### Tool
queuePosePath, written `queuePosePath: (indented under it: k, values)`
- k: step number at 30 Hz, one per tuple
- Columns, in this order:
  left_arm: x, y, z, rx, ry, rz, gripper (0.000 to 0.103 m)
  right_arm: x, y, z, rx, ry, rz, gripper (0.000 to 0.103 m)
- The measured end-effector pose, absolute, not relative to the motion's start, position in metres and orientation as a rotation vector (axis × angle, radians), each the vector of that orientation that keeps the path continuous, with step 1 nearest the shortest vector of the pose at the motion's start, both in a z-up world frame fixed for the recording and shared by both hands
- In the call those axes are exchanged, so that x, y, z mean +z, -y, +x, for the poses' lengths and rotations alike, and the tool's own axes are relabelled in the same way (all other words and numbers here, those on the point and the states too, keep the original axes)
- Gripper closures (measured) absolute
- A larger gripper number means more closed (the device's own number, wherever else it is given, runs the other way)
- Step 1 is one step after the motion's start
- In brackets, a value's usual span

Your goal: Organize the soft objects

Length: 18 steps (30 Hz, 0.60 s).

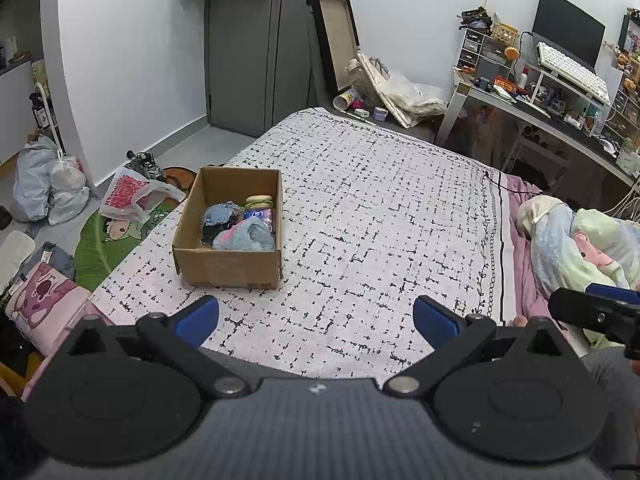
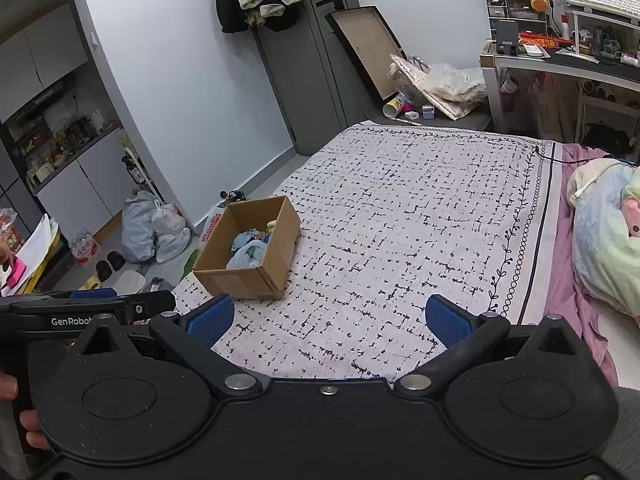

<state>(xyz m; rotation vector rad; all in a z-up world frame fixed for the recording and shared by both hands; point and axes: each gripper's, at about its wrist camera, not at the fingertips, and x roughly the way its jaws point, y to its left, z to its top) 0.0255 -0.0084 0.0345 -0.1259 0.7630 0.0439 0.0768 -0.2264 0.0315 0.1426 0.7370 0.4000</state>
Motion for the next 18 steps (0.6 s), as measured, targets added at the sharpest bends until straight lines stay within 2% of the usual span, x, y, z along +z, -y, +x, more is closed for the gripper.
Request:
queuePosePath:
  k: [18]
  values:
    - [0.0278, 0.0096, 0.0265, 0.030, -0.770, -0.136, 0.001, 0.0258, 0.2312, 0.0769, 0.379, -0.744, 0.148, 0.000]
